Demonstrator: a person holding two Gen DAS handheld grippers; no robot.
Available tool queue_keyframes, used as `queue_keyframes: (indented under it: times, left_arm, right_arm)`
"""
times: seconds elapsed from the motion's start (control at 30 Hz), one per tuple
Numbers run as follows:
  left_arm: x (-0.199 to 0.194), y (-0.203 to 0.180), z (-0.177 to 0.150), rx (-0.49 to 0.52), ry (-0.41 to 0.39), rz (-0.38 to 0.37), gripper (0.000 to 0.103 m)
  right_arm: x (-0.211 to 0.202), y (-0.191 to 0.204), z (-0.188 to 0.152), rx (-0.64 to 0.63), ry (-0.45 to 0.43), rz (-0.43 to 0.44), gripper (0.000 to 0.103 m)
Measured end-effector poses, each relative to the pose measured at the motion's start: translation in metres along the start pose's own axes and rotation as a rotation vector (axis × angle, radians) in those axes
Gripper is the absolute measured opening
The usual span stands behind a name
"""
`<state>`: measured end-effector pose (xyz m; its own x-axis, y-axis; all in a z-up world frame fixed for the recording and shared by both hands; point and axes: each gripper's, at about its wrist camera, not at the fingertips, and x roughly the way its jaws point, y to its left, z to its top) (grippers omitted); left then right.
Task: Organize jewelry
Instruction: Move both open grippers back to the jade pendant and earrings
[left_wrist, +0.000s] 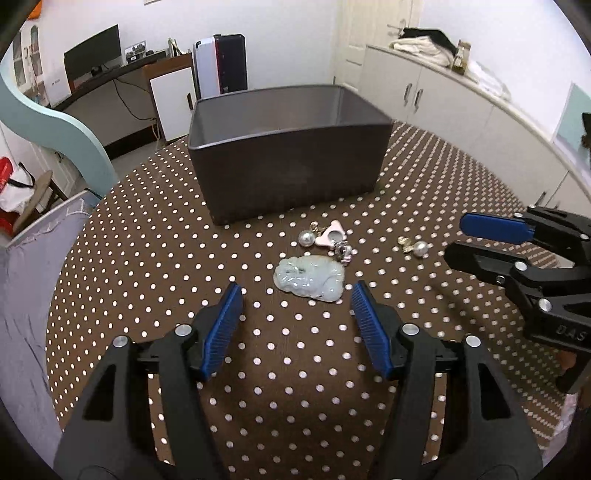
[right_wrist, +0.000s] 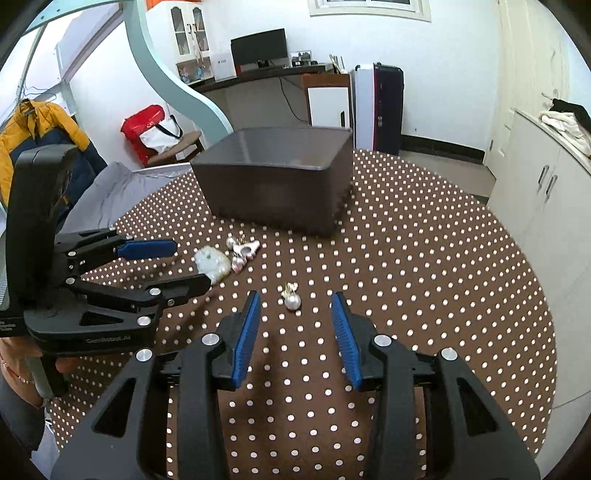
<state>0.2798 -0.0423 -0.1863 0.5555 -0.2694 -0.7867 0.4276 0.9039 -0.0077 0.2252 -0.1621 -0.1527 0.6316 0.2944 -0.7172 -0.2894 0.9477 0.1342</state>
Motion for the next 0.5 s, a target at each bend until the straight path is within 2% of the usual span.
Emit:
queue_keyframes:
  times: [0.27,0.33,0.37,0.5]
  left_arm:
    - [0.011,-0.006,0.008,0.019,0.000,0.000,0.062]
    - [0.014,-0.009,0.010,0.032,-0.003,-0.001,0.054]
    - [0.013,-0.011,0.010,0.035,-0.006,-0.010,0.043]
    - [0.012,-0.009,0.010,0.029,-0.008,-0.014,0.043]
  right_arm:
    - [0.011,0.001,-0.004,-0.007,0.033,0.001,0.038]
    - [0.014,0.002,-0.003,-0.013,0.040,0.001,0.039]
    - [0.015,0.003,-0.002,-0.017,0.042,-0.003,0.039]
    - [0.023,0.005,0.000,-0.035,0.067,-0.026,0.040]
